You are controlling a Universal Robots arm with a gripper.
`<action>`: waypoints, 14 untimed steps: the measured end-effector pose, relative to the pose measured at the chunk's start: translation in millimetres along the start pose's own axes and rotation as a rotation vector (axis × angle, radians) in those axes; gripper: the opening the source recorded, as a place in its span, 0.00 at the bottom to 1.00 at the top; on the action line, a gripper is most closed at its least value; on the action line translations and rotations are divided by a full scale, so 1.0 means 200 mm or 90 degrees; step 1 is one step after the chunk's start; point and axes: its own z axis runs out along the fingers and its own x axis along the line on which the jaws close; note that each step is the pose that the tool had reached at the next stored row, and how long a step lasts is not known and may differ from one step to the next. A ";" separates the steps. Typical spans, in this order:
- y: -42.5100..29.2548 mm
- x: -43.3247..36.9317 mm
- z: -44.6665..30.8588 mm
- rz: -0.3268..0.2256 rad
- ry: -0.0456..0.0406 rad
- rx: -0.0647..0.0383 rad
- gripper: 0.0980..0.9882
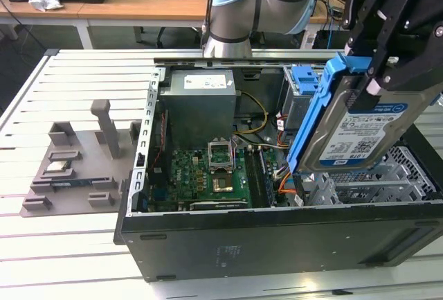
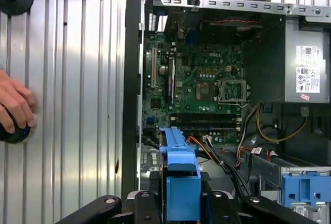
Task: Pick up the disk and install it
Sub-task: 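Pick up the disk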
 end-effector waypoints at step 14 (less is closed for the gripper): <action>-0.189 -0.024 0.017 0.000 0.0000 0.000 0.30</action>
